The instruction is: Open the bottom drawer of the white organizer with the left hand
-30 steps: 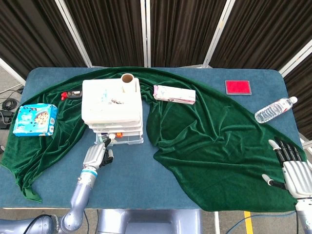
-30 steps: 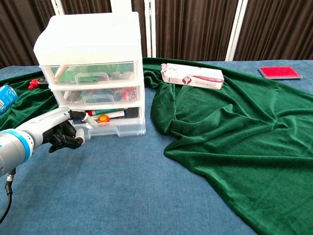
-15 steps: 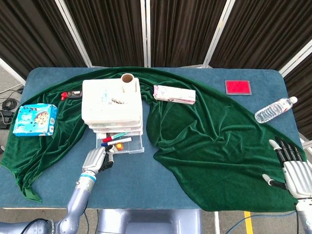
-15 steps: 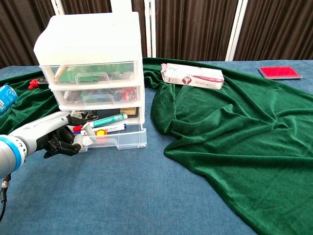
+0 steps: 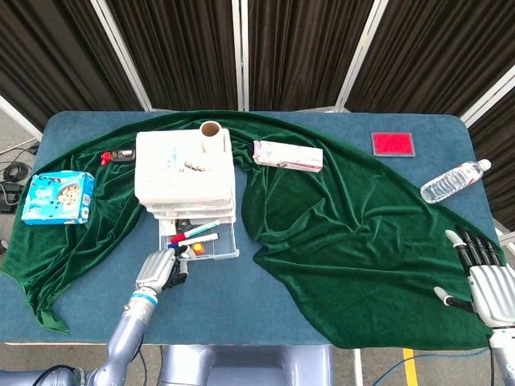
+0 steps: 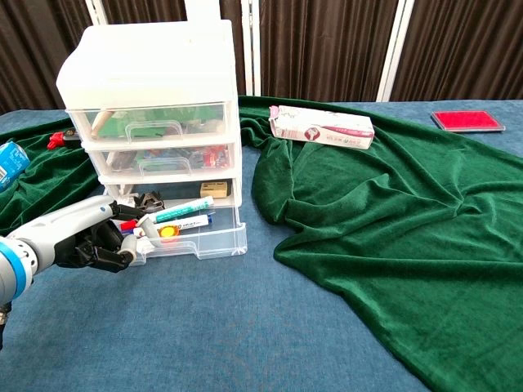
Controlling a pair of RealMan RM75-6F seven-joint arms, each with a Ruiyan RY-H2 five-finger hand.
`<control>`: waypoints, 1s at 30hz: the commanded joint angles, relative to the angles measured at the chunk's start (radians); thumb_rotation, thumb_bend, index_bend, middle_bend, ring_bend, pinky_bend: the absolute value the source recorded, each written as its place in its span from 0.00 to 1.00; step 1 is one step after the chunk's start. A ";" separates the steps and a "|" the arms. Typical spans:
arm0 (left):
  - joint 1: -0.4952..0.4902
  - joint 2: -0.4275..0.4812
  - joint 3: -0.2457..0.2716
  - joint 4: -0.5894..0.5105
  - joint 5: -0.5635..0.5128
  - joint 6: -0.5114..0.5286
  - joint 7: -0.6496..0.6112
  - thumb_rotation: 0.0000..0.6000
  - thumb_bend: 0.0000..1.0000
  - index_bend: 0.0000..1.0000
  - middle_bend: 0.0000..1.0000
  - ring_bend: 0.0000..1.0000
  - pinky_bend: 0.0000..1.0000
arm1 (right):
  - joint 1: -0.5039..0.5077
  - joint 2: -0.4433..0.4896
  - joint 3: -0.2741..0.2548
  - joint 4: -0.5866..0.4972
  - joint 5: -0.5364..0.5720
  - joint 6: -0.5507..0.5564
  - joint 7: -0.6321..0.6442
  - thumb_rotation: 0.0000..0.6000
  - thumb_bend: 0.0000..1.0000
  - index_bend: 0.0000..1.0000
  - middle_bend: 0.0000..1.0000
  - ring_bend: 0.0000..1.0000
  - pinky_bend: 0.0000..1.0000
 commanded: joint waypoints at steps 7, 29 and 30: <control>0.010 0.008 0.022 -0.001 0.019 -0.008 -0.027 1.00 0.80 0.41 0.90 0.84 0.82 | 0.001 -0.001 0.000 -0.001 0.002 -0.003 -0.004 1.00 0.06 0.06 0.00 0.00 0.00; 0.055 0.071 0.041 -0.040 0.164 0.030 -0.149 1.00 0.56 0.00 0.86 0.80 0.81 | 0.002 -0.004 0.002 0.005 0.005 -0.005 -0.007 1.00 0.06 0.06 0.00 0.00 0.00; 0.063 0.089 0.050 -0.051 0.187 0.036 -0.163 1.00 0.56 0.00 0.85 0.79 0.80 | 0.002 -0.004 0.003 0.005 0.007 -0.007 -0.007 1.00 0.06 0.06 0.00 0.00 0.00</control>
